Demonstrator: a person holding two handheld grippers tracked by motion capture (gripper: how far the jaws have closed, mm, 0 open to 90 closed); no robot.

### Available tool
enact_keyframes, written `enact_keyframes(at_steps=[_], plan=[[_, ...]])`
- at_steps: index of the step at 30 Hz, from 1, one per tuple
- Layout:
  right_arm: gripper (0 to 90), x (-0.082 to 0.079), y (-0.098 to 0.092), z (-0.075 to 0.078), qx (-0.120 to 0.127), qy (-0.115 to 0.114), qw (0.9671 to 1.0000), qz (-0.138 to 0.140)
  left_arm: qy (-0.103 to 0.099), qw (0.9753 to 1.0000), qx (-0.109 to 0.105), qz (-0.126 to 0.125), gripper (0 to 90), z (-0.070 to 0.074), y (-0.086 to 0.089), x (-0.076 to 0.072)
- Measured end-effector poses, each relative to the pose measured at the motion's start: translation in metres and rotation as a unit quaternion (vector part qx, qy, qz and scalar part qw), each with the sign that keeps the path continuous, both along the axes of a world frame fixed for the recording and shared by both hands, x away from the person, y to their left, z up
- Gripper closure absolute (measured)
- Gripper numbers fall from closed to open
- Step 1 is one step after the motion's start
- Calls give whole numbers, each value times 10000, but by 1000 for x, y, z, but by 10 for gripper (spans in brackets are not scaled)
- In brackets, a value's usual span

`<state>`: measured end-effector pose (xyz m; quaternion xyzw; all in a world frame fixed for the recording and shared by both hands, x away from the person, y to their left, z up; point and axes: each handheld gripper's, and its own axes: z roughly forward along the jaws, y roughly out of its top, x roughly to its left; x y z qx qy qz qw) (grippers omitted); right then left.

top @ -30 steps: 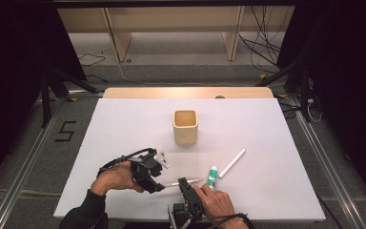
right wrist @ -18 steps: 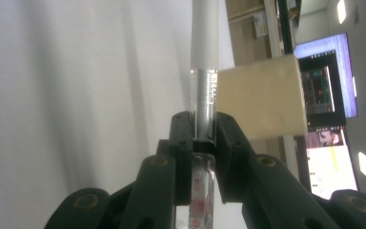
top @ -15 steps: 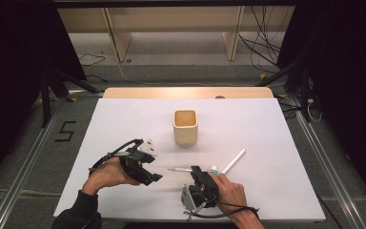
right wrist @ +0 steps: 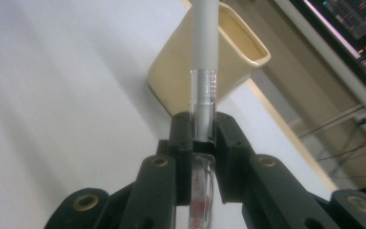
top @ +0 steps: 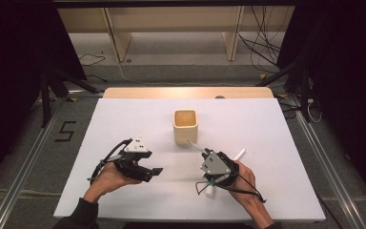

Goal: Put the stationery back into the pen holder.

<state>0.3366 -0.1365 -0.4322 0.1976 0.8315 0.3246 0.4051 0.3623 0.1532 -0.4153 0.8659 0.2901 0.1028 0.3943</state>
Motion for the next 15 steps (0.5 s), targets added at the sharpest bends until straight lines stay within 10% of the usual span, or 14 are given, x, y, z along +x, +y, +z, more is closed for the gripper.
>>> enact_keyframes(at_steps=[6, 15], plan=[[793, 9, -4, 8, 733, 492, 9960, 112, -138, 9993, -264, 240, 261, -8, 5, -4], [793, 24, -11, 19, 1789, 1102, 9775, 163, -317, 9973, -431, 505, 260, -23, 9, -8]])
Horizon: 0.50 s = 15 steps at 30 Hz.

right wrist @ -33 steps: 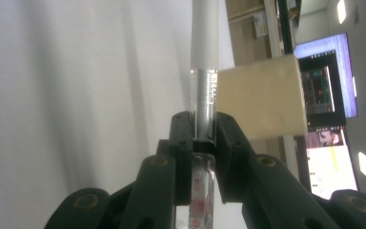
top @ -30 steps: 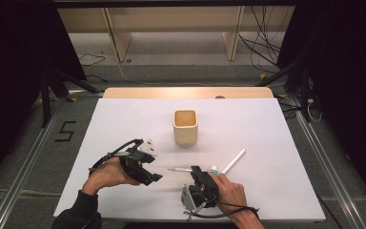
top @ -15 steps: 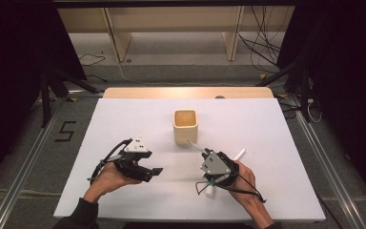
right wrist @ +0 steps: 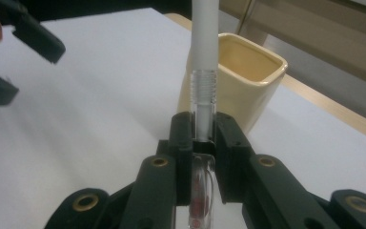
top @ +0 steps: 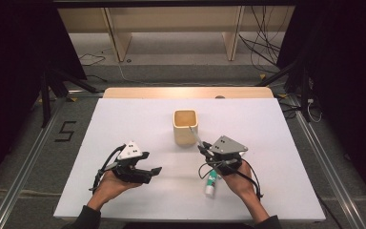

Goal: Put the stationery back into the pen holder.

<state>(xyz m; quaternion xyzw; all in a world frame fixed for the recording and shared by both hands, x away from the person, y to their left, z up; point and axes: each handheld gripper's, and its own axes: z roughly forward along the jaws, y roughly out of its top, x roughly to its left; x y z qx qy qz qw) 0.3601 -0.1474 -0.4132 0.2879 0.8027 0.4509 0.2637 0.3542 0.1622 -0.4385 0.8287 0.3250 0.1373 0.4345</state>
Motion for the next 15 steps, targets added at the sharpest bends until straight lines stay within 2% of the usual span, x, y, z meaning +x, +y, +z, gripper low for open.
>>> enact_keyframes(at_steps=[6, 15], plan=[[793, 12, -4, 4, 606, 283, 9978, 4, -118, 9996, -162, 178, 256, -5, 5, -3], [792, 29, -2, 11, 1101, 504, 9926, -35, -160, 9990, -285, 293, 240, -16, 8, -9]])
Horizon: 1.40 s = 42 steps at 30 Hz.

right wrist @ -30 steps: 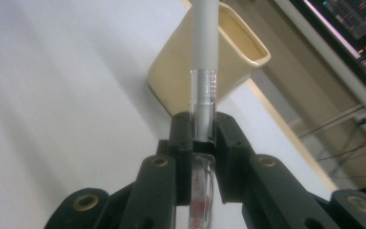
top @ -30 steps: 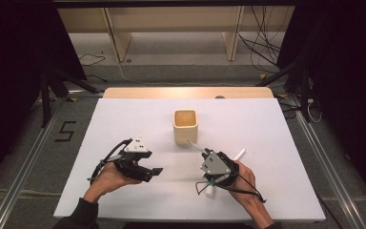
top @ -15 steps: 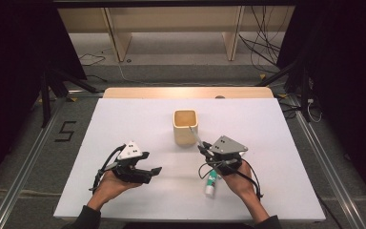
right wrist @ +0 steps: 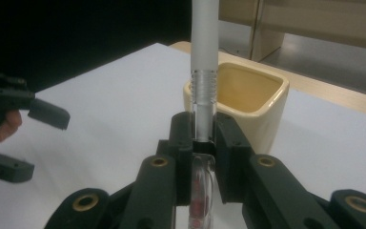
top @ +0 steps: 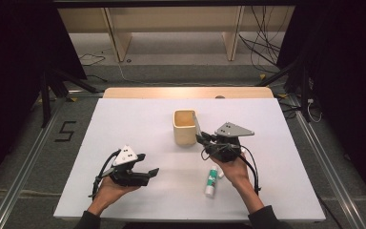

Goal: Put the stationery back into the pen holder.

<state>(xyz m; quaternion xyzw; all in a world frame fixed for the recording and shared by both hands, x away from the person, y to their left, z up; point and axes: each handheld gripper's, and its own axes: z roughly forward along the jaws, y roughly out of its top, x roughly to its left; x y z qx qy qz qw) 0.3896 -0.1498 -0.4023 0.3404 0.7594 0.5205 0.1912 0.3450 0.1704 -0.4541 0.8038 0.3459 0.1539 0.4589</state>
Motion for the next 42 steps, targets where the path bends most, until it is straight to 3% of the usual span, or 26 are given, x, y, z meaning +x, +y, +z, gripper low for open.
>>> enact_keyframes(at_steps=[10, 27, 42], plan=[[792, 18, 5, 9, 444, 197, 9988, -4, -342, 9989, -304, 86, 218, -5, 3, -10], [792, 52, 22, 24, 795, 389, 9961, -56, -258, 9993, -262, 106, 192, -17, 1, -14], [792, 76, 36, 36, 832, 388, 9956, -214, -337, 9987, -342, 191, 172, -18, 1, -16]])
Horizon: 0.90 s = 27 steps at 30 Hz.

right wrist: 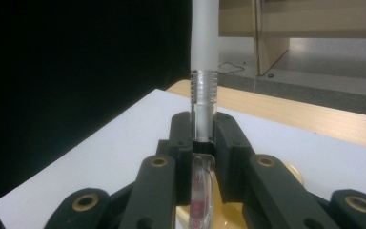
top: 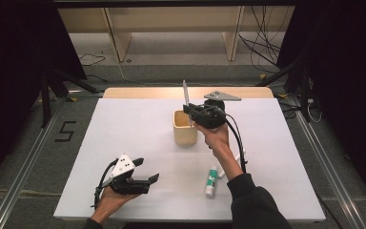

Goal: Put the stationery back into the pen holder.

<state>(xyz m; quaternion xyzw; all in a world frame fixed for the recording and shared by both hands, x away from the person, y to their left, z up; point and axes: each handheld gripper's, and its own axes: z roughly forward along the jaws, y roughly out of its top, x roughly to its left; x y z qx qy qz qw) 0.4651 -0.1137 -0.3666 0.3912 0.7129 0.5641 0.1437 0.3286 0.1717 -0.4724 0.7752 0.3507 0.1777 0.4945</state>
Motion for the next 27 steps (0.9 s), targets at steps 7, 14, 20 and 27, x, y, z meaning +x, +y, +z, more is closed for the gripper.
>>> enact_keyframes(at_steps=[7, 14, 20, 27], plan=[[792, 10, 8, 1, -68, 24, 9999, -75, -60, 10000, 20, 1, 173, 1, 0, -1], [793, 22, 13, -4, -142, 75, 9997, -185, -64, 10000, 5, 31, 173, 1, 1, -1], [792, 27, 15, -11, -255, 143, 9992, -254, -73, 10000, 2, 45, 173, 1, 1, -1], [793, 31, 18, -17, -325, 193, 9987, -327, -82, 9999, -23, 70, 173, 1, 1, -1]])
